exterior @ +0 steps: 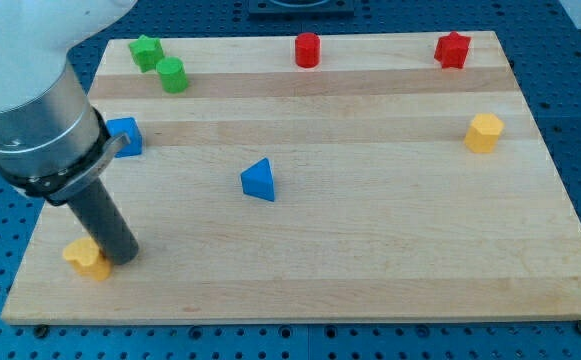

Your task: Push the blue triangle slightly right and down

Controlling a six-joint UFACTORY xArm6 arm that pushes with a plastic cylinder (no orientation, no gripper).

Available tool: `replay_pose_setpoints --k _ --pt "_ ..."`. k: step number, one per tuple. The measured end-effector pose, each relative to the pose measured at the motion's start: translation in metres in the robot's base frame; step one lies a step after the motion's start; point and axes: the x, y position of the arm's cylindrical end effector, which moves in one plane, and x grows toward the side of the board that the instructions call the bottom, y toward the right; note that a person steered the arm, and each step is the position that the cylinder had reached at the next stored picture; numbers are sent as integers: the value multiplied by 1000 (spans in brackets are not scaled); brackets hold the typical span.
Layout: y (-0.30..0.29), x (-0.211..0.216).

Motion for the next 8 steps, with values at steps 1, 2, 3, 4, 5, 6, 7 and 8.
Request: replay_pose_setpoints --k 1,2,3,4,5,6,7,8 --pt "-6 0" --pt "-6 0" --pt "10 -10" --pt "31 -28" --pt "57 -48" --pt "81 -75" --pt "102 -102" --pt "131 -109"
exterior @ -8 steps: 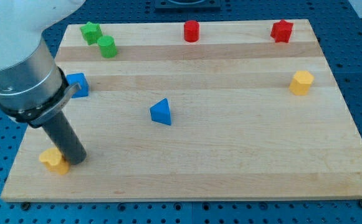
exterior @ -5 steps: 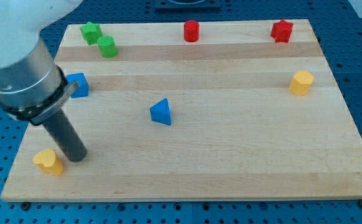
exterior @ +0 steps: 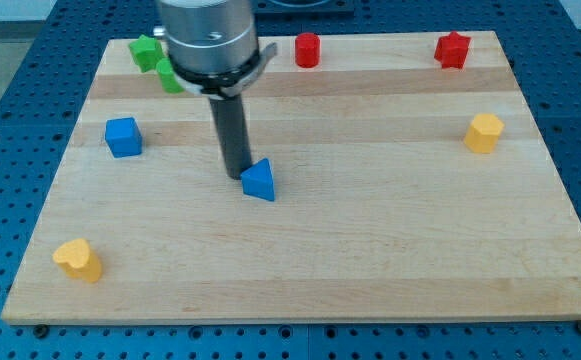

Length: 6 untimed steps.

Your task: Push the blue triangle slightly right and down

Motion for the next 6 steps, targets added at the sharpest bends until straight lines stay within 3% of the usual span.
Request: replay_pose_setpoints --k 6 --pt "78 19"
